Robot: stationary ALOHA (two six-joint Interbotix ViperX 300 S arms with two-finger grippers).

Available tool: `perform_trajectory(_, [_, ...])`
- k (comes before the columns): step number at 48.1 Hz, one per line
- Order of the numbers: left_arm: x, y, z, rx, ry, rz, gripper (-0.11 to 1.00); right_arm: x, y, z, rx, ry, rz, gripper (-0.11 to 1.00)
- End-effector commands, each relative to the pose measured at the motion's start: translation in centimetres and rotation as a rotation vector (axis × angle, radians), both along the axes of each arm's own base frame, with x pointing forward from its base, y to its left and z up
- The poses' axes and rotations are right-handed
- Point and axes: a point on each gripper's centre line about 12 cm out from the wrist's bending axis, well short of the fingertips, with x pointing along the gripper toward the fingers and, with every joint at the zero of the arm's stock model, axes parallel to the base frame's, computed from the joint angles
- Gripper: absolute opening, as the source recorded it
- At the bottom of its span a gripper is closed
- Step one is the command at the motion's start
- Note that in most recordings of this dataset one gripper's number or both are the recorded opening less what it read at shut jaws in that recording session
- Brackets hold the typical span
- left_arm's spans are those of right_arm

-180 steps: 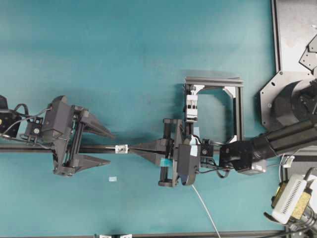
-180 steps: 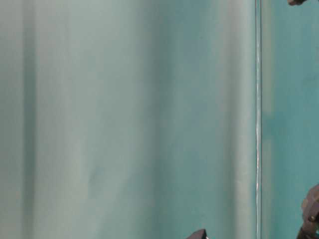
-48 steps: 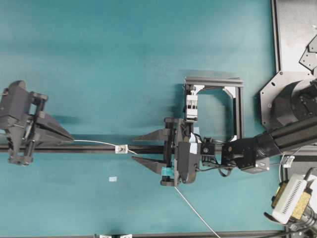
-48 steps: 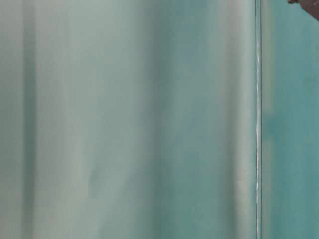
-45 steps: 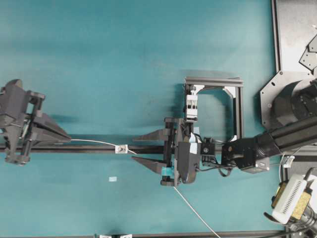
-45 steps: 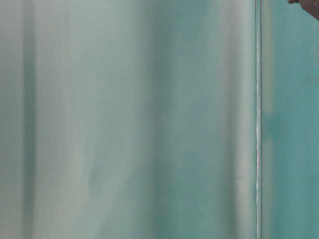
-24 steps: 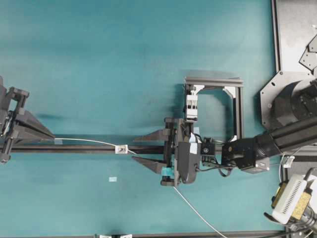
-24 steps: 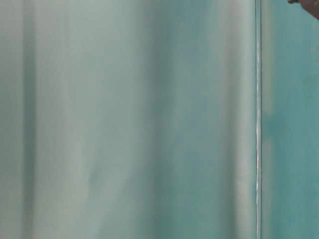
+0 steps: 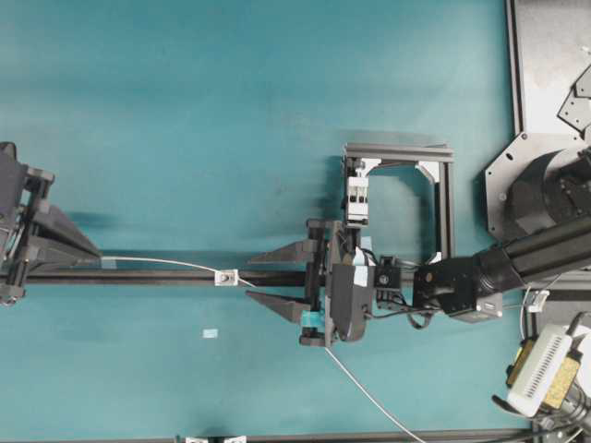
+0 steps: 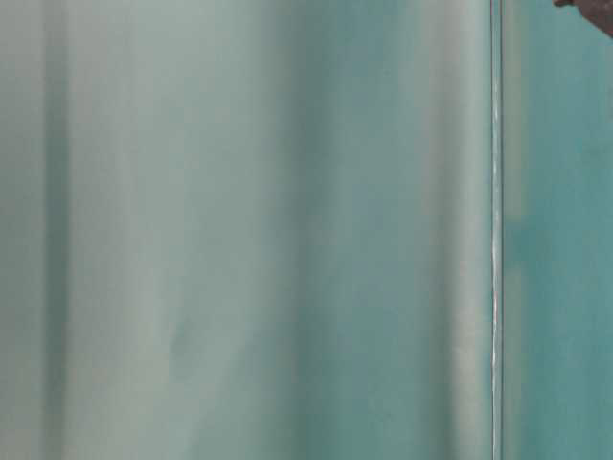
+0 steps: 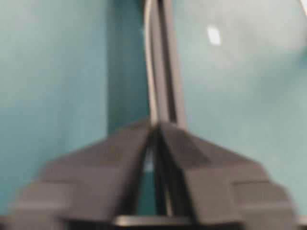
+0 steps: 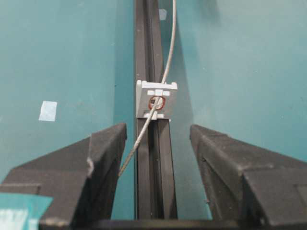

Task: Insert the wire into the hole on the right side and pull it with the left arm.
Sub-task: 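Open the right gripper and pull the wire leftward with the left gripper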

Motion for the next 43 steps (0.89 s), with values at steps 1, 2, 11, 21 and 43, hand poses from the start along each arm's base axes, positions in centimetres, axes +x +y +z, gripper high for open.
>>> perform_trajectory(1, [0.55,-0.31,0.84,-0.007,-0.035,-0.008,-0.01,0.29,0.03,1.38,0.015,-0.038,-0.001,0.65])
perform_trajectory(2, [0.64,-0.34,0.87,-0.008,-0.036,-0.008,0.01,0.27,0.09,1.38,0.015,-0.038,0.000,0.65])
perform_trajectory(11, [0.77,-0.38,0.66,0.003,-0.024,-0.011,0.44,0.27,0.09,1.38,0.015,-0.038,0.000,0.65])
perform_trajectory(21, [0.74,-0.38,0.55,0.004,-0.017,-0.011,0.86,0.27,0.09,1.38,0.015,-0.038,0.000,0.64])
perform_trajectory(43, [0.81,0.07,0.58,0.010,-0.018,0.003,0.86,0.29,0.10,1.77,0.020,-0.048,0.000,0.64])
